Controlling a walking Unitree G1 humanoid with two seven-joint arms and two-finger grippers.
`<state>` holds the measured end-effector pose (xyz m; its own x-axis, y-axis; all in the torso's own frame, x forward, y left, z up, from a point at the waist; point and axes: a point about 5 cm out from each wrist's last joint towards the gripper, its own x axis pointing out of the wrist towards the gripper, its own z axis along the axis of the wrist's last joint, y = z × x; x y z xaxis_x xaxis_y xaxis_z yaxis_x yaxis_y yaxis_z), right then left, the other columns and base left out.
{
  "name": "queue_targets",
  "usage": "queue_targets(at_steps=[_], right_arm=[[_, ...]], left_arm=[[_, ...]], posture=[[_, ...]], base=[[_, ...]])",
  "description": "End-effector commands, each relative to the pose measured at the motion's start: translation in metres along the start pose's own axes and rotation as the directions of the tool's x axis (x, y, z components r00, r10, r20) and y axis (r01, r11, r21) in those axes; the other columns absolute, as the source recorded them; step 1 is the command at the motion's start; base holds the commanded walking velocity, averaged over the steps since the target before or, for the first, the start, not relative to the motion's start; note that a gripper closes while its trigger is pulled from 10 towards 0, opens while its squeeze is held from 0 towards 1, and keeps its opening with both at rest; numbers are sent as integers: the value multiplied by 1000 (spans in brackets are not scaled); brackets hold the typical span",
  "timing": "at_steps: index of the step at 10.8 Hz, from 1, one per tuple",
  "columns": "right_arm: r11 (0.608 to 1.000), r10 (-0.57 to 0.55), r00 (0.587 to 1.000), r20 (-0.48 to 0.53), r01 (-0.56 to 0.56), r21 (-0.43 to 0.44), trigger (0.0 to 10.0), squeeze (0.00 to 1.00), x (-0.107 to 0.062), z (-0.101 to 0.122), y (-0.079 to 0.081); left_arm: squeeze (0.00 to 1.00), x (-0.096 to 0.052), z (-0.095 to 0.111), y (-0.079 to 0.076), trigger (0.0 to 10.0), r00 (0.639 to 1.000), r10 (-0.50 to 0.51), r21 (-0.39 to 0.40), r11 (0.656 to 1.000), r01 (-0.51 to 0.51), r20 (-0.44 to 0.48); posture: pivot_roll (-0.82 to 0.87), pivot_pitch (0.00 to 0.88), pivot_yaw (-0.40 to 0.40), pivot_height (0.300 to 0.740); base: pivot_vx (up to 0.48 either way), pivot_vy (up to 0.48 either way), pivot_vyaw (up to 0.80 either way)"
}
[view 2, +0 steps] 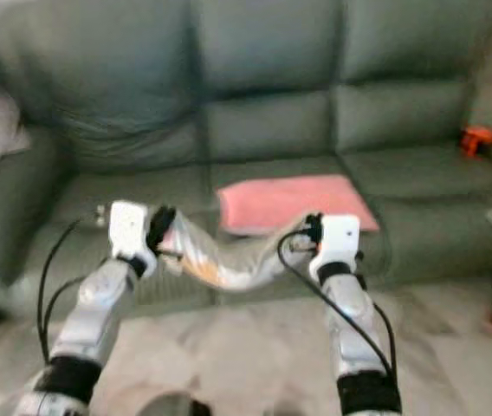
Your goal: Move the pillow to the sofa
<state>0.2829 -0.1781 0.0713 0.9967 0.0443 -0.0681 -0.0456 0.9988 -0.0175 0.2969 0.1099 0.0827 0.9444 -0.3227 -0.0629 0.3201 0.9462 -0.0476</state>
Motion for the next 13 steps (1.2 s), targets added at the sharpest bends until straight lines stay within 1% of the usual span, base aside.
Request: queue_targets(at_steps=[1, 4, 5, 9, 13], right_arm=[[1000, -3, 1000, 22, 3, -8, 10000, 0, 0, 5, -3], [1000, 3, 1000, 28, -3, -7, 10000, 0, 1, 7, -3], [1000, 4, 999, 33, -4, -7, 10000, 0, 2, 8, -3], [1000, 6, 999, 41, -6, -3, 10000, 0, 2, 9, -2], [1000, 4, 999, 43, -4, 4, 10000, 0, 1, 8, -1]], left_arm=[[0, 1, 3, -5, 10000, 1000, -16, 2, 1000, 16, 17], [0, 3, 3, -3, 10000, 1000, 11, -13, 1000, -11, 3], [0, 4, 4, -3, 10000, 1000, 7, -4, 1000, -7, 8], [0, 5, 5, -6, 10000, 1000, -6, 9, 1000, 6, 12], [0, 6, 6, -5, 10000, 1000, -4, 22, 1000, 4, 13]], posture=[[-27, 0, 23, 740], [-29, 0, 20, 740], [-31, 0, 21, 740], [-35, 0, 25, 740], [-31, 0, 30, 740]], base=[[0, 0, 0], [0, 0, 0], [0, 251, 0], [0, 480, 0], [0, 480, 0]])
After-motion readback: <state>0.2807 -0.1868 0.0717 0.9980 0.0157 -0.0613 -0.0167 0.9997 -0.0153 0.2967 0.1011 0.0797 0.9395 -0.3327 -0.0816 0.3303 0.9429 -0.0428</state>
